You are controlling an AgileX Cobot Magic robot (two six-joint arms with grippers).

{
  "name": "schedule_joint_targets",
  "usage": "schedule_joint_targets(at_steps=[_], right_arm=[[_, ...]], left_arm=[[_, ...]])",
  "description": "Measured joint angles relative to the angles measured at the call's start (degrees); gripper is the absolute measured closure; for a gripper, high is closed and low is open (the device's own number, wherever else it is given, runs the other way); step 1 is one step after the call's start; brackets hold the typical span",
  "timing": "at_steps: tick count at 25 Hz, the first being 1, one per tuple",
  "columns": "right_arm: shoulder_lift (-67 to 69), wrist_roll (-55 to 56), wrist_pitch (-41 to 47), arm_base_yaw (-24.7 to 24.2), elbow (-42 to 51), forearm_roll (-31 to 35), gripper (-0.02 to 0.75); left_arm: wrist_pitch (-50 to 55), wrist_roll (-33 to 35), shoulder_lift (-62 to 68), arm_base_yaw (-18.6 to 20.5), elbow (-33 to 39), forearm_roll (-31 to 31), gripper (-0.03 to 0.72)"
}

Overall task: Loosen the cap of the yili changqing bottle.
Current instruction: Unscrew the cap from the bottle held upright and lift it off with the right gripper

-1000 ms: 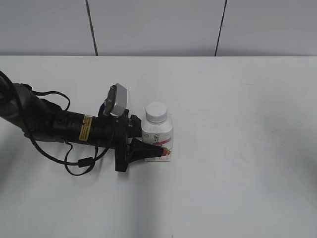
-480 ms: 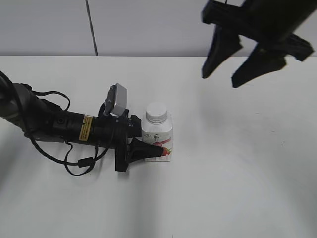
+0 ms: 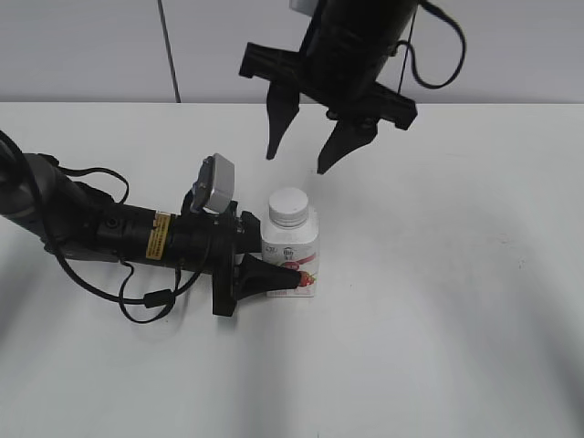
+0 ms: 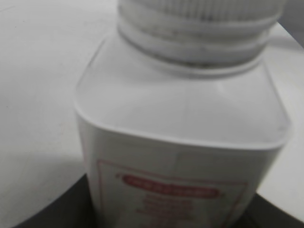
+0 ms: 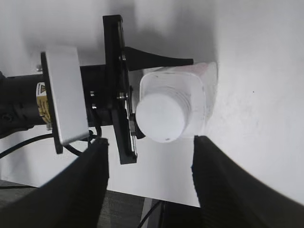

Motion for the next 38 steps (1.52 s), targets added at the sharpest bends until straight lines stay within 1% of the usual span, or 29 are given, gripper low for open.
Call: schedule_joint_targets(at_steps=[5,13,38], right_arm=[[5.6,1.7,0.1,2.0,-3.9,-1.0,0.29],[6.9,4.3,0.1,2.2,-5.2,-5.3,0.29],[10.6,3.7,0.4,2.8,-5.2,-4.5,0.29]], left_arm=[[0.0,0.0,0.0,0.0,0.0,0.0,0.312],[-0.1,0.0,0.0,0.0,0.0,-0.2,0.312],[0.1,0.0,0.0,0.0,0.0,-0.9,0.312]])
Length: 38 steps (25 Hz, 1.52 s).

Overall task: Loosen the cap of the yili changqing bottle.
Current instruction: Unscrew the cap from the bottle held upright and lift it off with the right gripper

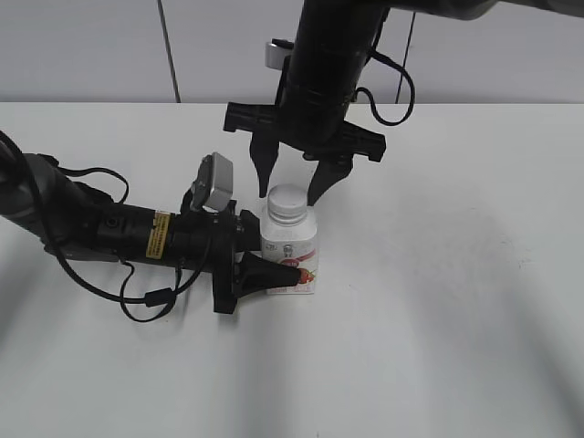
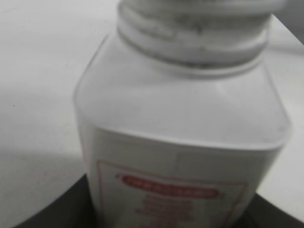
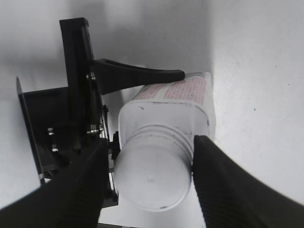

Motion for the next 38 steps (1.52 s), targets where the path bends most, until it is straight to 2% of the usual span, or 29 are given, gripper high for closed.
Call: schedule_joint_targets(at_steps=[38], right_arm=[[-0.1,-2.2,0.4,0.5,2.4,0.9,0.29]], left_arm=[[0.1,0.0,0.0,0.0,0.0,-0.1,0.312]])
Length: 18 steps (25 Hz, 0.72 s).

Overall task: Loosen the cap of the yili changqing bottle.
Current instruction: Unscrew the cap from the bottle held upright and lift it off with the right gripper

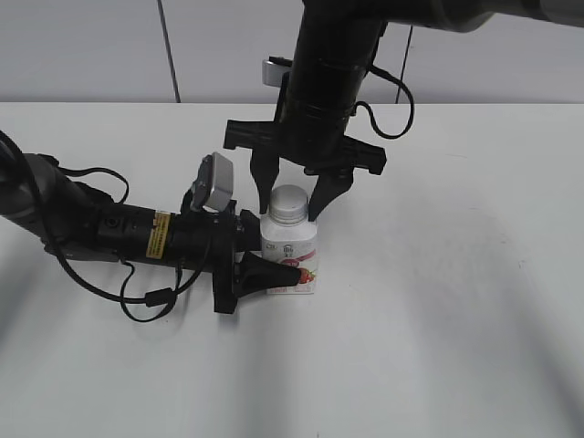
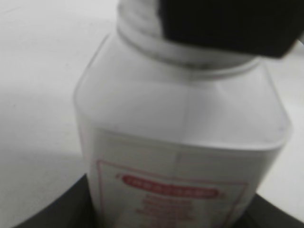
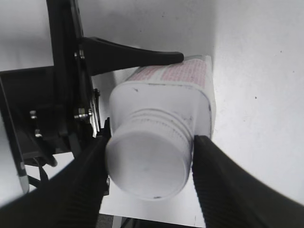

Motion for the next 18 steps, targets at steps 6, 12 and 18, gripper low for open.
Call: schedule_joint_targets(at_steps=[6,12,18], right_arm=[[0.0,-1.2,0.0,0.0,0.0,0.0,0.328],[-0.1,-7.4,0.2,0.0,0.0,-0.1,0.331],[-0.1,-24.6,0.2,0.0,0.0,-0.4,0.334]], left_arm=[[0.1,0.0,0.0,0.0,0.0,0.0,0.312],[0.2,0.0,0.0,0.0,0.0,0.0,0.312],[0.2,0.0,0.0,0.0,0.0,0.1,0.312]])
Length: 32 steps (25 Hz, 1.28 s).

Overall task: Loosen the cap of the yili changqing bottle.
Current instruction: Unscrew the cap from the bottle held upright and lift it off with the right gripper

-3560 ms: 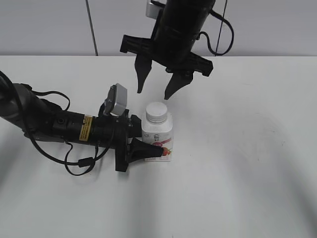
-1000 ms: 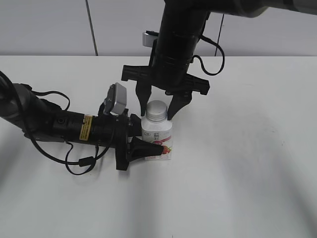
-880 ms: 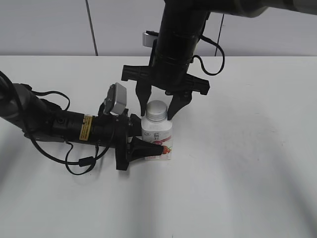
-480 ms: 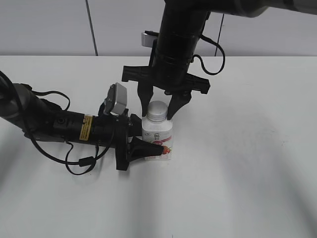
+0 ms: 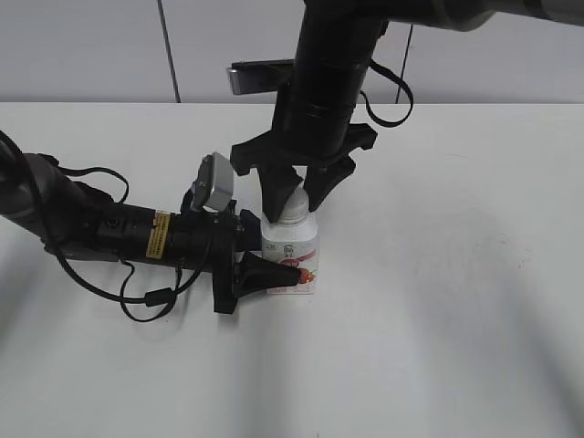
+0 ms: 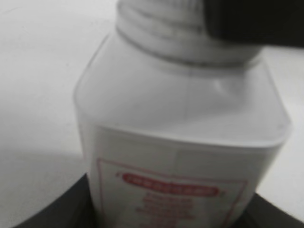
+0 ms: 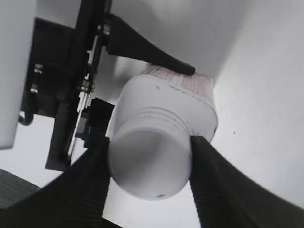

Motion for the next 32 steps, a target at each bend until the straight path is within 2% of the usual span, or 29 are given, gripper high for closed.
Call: schedule_joint_targets(at_steps=[8,18,24,32], right_arm=[[0.0,-25.9,-0.1,0.0,0.0,-0.9,0.335],[-0.2,-45.5,-0.1,0.2,0.0,-2.8,0.339],[-0.2,-51.9,-0.1,0.2,-0.1,-3.3,0.339],[-2.0,-53.4,0.1,0.3,-0.6,-4.1,0.342]], left_arm=[[0.0,0.1,0.0,0.0,0.0,0.1,0.312],[-0.1,0.1,0.0,0.0,-0.2,0.4,0.312],[-0.1,0.1,0.0,0.0,-0.2,0.7,0.312],[-0.6,-0.1,0.0,0.0,-0.2,1.7,0.315]])
